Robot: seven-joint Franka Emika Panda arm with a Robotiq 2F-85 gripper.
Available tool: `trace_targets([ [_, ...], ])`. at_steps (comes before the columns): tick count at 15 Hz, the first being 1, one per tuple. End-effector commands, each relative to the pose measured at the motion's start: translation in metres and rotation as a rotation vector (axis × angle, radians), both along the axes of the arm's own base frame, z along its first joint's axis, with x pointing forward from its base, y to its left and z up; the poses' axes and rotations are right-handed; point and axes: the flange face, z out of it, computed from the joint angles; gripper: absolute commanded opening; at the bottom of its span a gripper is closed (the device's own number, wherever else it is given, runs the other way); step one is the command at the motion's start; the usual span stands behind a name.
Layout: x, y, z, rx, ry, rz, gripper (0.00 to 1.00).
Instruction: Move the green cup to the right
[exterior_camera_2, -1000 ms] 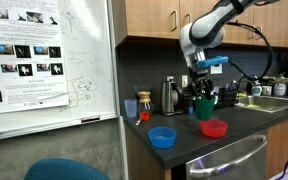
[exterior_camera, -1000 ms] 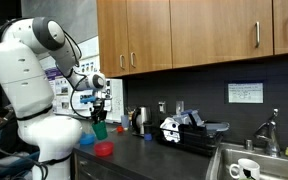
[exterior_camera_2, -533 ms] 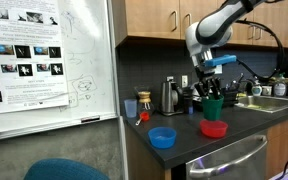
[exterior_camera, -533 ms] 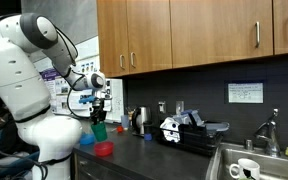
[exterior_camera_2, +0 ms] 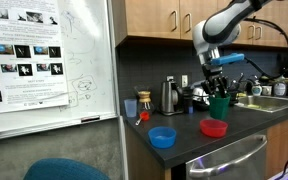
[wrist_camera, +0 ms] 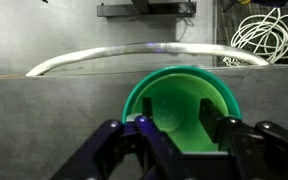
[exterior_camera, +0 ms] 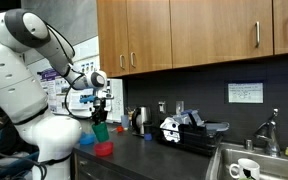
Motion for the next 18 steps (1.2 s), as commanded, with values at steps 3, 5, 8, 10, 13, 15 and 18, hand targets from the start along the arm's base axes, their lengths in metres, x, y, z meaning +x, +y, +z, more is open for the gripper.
trace_targets([
  [3,-0.016,-0.032,0.016,0.015,-0.021,-0.075,0.79],
  [5,-0.018,-0.041,0.02,0.015,-0.029,-0.109,0.79],
  [8,-0.021,-0.053,0.023,0.016,-0.044,-0.167,0.79],
  [10,-0.021,-0.06,0.022,0.015,-0.055,-0.21,0.79],
  [13,-0.02,-0.067,0.019,0.012,-0.078,-0.257,0.79],
  [15,-0.019,-0.071,0.015,0.012,-0.093,-0.284,0.79],
  [18,-0.013,-0.077,0.009,0.016,-0.119,-0.339,0.79],
])
